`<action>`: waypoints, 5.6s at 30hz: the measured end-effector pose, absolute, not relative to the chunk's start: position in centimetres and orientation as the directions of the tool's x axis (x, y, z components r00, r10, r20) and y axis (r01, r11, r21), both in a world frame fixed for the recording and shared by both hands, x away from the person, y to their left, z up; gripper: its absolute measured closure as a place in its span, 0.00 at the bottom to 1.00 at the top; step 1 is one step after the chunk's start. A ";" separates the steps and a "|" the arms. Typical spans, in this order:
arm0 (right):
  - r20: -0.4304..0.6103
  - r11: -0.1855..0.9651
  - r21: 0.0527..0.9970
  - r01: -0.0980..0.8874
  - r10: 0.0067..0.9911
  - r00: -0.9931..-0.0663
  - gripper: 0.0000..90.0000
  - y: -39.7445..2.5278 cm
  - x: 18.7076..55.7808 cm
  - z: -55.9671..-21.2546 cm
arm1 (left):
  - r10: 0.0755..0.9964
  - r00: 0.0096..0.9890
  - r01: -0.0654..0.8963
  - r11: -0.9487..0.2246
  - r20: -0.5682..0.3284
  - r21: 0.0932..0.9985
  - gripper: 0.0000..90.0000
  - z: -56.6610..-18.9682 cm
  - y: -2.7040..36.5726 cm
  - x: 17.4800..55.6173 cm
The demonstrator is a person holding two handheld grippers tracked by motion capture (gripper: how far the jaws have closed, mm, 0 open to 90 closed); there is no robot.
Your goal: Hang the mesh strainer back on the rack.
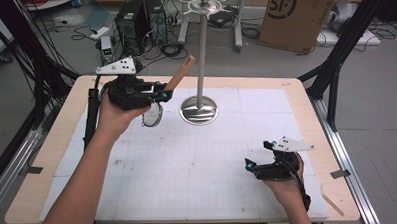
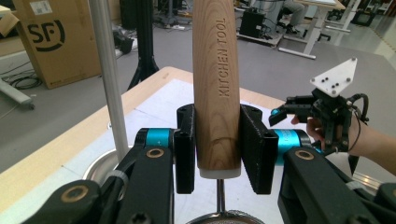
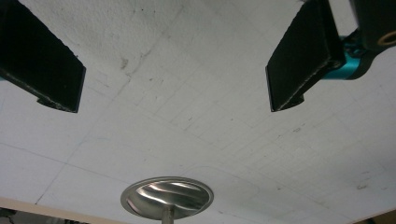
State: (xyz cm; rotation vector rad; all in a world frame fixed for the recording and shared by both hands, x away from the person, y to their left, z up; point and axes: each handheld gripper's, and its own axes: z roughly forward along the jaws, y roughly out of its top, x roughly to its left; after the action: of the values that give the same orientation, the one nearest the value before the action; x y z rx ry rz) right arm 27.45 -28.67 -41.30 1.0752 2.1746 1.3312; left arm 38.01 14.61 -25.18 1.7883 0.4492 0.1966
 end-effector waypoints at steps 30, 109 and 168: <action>0.081 0.253 0.874 0.415 0.766 -0.637 0.04 -28.9 27.5 -41.2 | 0.414 0.905 0.171 -0.149 -0.096 0.974 0.76 -21.2 15.3 41.8; 0.088 0.246 0.876 0.416 0.765 -0.638 0.04 -29.1 27.3 -41.2 | 0.508 0.855 0.224 -0.181 -0.103 0.958 0.77 -21.6 9.8 45.7; 0.085 0.254 0.877 0.408 0.754 -0.652 0.04 -28.7 27.1 -41.0 | 0.547 0.827 0.224 -0.109 -0.130 0.968 0.44 -20.8 12.8 44.7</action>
State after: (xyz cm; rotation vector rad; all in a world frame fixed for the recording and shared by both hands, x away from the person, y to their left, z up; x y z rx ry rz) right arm 27.15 -28.69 -40.97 1.0646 2.1800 1.3586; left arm 44.74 12.80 -20.77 1.6896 0.6063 0.3027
